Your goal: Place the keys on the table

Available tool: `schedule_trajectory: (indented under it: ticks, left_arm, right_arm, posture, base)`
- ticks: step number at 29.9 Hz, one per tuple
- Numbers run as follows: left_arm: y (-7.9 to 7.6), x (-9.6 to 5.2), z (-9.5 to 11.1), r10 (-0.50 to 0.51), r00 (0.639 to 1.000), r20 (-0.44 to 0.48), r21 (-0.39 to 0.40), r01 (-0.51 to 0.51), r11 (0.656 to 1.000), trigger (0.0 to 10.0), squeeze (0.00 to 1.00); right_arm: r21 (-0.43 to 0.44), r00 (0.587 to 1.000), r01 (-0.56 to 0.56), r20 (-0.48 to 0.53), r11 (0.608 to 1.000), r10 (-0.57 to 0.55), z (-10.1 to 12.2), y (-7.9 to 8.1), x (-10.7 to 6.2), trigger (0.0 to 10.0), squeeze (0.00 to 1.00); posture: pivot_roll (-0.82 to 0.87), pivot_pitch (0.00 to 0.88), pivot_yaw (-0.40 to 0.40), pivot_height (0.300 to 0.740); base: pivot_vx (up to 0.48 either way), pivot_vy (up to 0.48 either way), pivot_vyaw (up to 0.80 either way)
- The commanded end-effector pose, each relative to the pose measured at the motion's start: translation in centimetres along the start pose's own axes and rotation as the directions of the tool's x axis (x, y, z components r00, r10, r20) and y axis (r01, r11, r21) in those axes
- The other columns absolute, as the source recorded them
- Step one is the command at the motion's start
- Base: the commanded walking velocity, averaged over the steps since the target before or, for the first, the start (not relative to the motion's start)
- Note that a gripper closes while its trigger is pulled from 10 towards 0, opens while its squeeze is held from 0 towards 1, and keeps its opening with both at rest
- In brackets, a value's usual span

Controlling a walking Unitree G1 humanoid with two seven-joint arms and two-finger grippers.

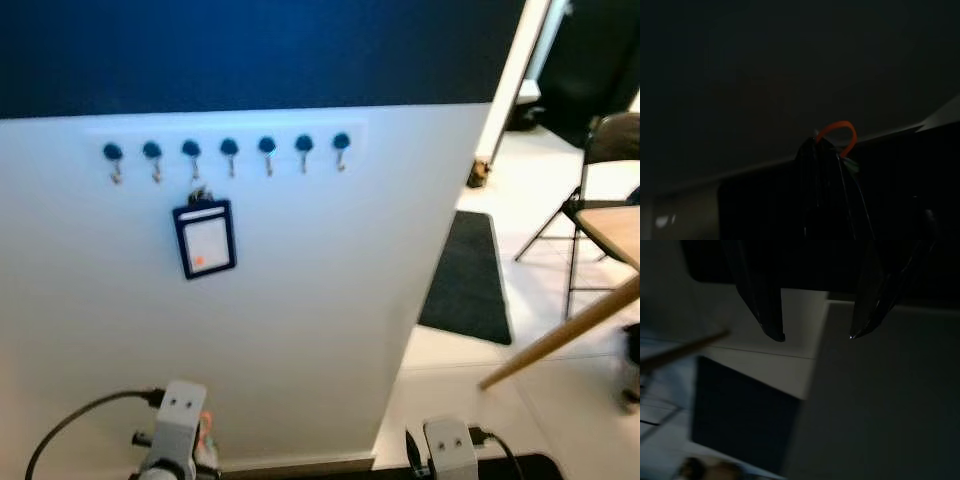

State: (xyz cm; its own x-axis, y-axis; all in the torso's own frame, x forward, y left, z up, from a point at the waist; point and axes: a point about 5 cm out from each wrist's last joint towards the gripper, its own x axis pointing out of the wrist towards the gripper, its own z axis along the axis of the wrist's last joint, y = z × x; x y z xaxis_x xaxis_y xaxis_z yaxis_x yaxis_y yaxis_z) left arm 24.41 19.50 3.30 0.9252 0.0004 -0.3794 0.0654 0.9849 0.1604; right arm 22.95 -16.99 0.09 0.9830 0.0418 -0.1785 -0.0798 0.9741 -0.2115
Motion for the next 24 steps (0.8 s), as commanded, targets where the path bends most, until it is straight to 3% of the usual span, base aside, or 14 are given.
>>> schedule_trajectory:
  ticks: [1, 24]
  left_arm:
    - [0.15, -0.24, -0.88, 0.006, 0.999, -0.034, -0.003, -0.006, 1.000, 10.0, 0.00]
    - [-0.29, 0.27, -0.71, 0.002, 1.000, -0.019, -0.007, -0.002, 1.000, 10.0, 0.00]
  right_arm:
    - [0.004, 1.000, -0.013, -0.019, 1.000, 0.013, -0.53, 0.44, -0.42, 10.0, 0.00]
    - [-0.015, 0.999, -0.027, -0.020, 1.000, 0.027, -0.59, 0.11, 0.04, 10.0, 0.00]
  posture:
    - [0.09, 0.139, 0.027, 0.740]
    - [0.08, 0.110, 0.007, 0.740]
  base:
    - [0.000, 0.000, -0.80]
    - [0.000, 0.000, -0.80]
